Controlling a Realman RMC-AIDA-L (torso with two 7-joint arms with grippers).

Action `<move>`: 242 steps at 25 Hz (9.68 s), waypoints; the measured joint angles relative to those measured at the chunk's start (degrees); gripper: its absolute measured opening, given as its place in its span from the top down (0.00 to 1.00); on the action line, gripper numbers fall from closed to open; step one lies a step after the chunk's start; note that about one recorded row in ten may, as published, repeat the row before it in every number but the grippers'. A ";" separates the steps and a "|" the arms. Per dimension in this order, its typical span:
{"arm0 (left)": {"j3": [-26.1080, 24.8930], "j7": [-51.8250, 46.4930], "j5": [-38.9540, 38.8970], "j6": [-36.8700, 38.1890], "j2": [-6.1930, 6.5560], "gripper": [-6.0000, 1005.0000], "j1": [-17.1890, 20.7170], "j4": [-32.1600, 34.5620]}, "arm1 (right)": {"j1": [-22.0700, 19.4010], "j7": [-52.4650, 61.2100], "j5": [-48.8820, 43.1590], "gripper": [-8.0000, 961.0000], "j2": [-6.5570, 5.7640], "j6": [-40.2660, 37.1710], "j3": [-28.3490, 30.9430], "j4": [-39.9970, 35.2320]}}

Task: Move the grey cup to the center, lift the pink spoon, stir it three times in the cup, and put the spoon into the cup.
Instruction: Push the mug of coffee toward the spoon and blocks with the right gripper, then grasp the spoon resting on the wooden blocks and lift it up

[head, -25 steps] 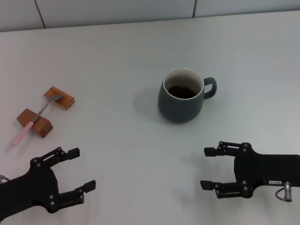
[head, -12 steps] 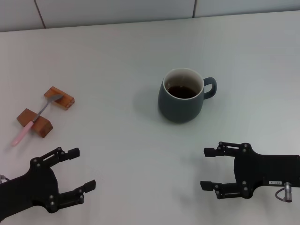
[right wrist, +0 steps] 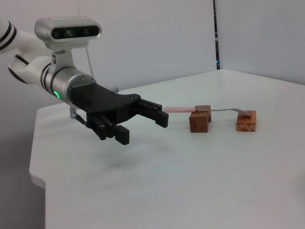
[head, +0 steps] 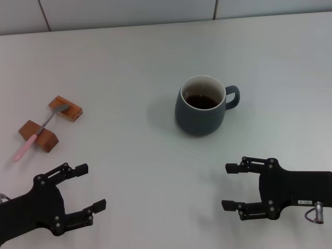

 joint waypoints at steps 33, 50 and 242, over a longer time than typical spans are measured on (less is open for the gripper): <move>0.00 0.00 -0.09 0.00 0.00 0.17 0.00 0.10 | 1.07 2.48 3.10 0.30 -0.15 -0.04 0.45 0.04; 0.00 0.00 -0.09 0.55 0.09 0.18 0.09 0.18 | -2.41 -3.38 23.73 0.91 0.33 9.44 0.97 0.20; -24.62 -75.93 -12.51 -10.43 0.18 0.27 8.40 -8.13 | 0.02 -13.97 15.29 0.23 0.09 9.21 -4.40 7.60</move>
